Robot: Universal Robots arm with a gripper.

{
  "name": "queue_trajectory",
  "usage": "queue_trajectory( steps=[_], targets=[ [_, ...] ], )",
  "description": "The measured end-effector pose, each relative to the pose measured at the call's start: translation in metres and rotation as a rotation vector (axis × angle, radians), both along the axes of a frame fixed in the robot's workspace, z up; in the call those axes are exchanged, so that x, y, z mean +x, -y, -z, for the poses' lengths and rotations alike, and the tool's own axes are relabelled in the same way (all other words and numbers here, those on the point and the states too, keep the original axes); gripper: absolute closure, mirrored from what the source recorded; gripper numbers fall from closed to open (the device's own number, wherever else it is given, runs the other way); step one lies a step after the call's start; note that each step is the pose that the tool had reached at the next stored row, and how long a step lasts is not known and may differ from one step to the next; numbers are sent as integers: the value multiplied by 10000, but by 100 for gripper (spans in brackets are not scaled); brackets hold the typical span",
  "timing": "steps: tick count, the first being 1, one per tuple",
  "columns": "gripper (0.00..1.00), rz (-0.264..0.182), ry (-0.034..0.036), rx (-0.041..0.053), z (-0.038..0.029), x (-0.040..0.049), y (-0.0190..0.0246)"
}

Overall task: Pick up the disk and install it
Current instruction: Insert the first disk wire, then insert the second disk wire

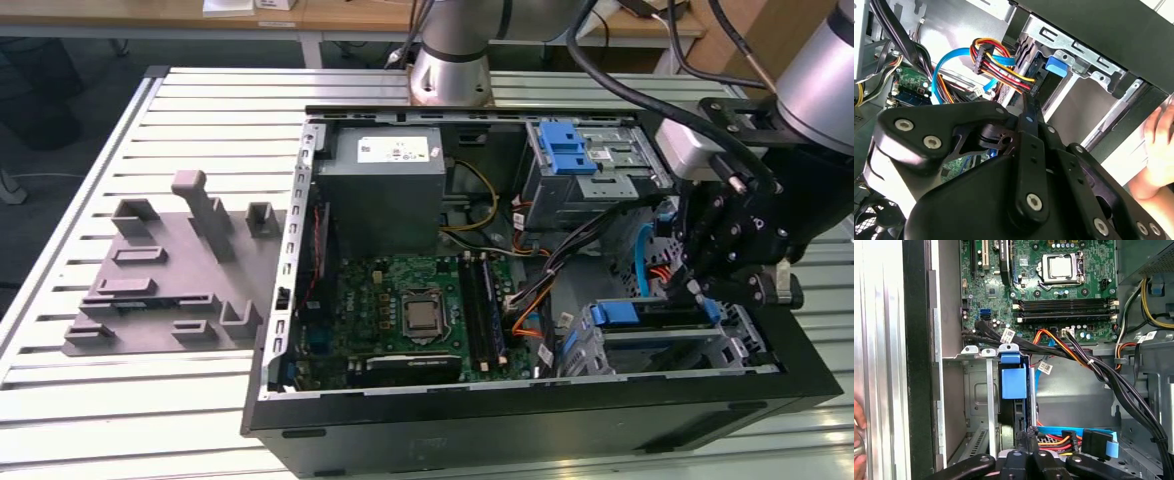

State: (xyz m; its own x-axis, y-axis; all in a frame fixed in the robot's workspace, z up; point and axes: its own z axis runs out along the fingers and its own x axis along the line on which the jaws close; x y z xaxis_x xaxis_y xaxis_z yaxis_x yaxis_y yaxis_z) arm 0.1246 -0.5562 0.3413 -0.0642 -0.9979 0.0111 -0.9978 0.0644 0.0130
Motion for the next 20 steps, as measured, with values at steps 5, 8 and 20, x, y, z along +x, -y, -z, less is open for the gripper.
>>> queue_trajectory(
  steps=[5,8,20],
  targets=[
    [89,0,0,0,-3,0,0],
    [89,-1,2,0,-3,-1,0],
    [89,-1,3,-1,-70,-22,0]
  ],
)
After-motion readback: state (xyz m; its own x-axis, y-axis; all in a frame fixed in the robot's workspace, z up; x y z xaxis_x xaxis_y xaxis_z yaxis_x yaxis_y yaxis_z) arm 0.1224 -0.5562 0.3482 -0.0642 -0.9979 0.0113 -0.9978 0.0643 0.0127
